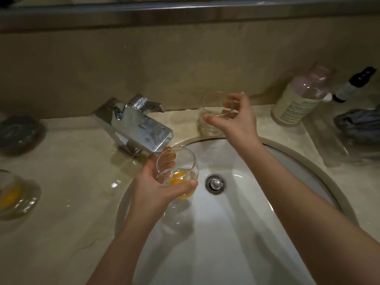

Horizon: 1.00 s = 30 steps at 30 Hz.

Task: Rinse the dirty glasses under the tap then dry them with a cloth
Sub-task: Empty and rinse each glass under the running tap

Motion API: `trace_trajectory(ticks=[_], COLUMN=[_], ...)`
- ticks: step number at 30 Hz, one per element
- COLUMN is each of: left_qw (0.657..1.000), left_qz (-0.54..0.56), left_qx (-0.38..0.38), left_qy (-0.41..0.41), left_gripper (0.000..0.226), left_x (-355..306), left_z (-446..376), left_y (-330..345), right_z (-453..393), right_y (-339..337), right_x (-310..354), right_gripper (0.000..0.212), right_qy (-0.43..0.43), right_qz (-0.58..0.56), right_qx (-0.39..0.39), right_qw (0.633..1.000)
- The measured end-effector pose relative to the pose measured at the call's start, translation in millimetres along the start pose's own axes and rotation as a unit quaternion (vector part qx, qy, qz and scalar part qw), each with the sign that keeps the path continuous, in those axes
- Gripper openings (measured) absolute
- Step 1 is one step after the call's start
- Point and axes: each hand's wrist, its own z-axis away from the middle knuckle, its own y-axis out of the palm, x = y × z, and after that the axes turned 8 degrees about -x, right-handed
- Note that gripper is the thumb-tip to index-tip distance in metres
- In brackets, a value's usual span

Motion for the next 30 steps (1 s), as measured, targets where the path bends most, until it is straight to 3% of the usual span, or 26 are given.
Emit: trace_trajectory(ticks=[7, 10, 14, 16, 19, 22, 26, 30], left_qw=[1.0, 0.999, 0.999, 0.999, 0.999, 0.999, 0.999, 1.0], left_qz=[0.025, 0.033, 0.039, 0.044, 0.045, 0.042, 0.034, 0.025], left_qx=[0.008, 0.013, 0.016, 0.015, 0.008, 0.007, 0.01, 0.017], left_qy=[0.008, 0.004, -0.001, 0.001, 0.0, -0.002, 0.004, 0.008], left_gripper=[0.078, 0.071, 0.073, 0.072, 0.07, 0.073, 0.075, 0.073], left_x=[-0.4, -1.3, -1.6, -1.0, -0.4, -0.8, -1.9, 0.6], left_z=[-6.7, -6.2, -6.2, -7.0, -8.6, -10.2, -11.5, -12.4], left_y=[4.5, 3.1, 1.9, -0.2, -3.4, -4.8, -7.2, -9.6], right_z=[-1.0, 5.1, 21.4, 24.3, 22.2, 16.4, 15.2, 15.6], right_y=[-0.9, -4.4, 2.8, 15.9, 34.1, 48.7, 66.8, 75.1], right_x=[1.6, 8.8, 28.9, 38.3, 49.2, 48.0, 42.3, 36.9], right_gripper=[0.079, 0.084, 0.05, 0.041, 0.038, 0.037, 0.037, 0.032], right_qy=[0.004, -0.038, -0.183, -0.186, -0.091, -0.038, -0.036, -0.058], right_qz=[0.026, 0.095, 0.109, 0.074, -0.051, -0.076, -0.076, -0.097], right_qx=[0.036, 0.007, -0.057, -0.022, 0.08, 0.158, 0.225, 0.232], right_qw=[0.999, 0.995, 0.975, 0.98, 0.991, 0.984, 0.971, 0.966])
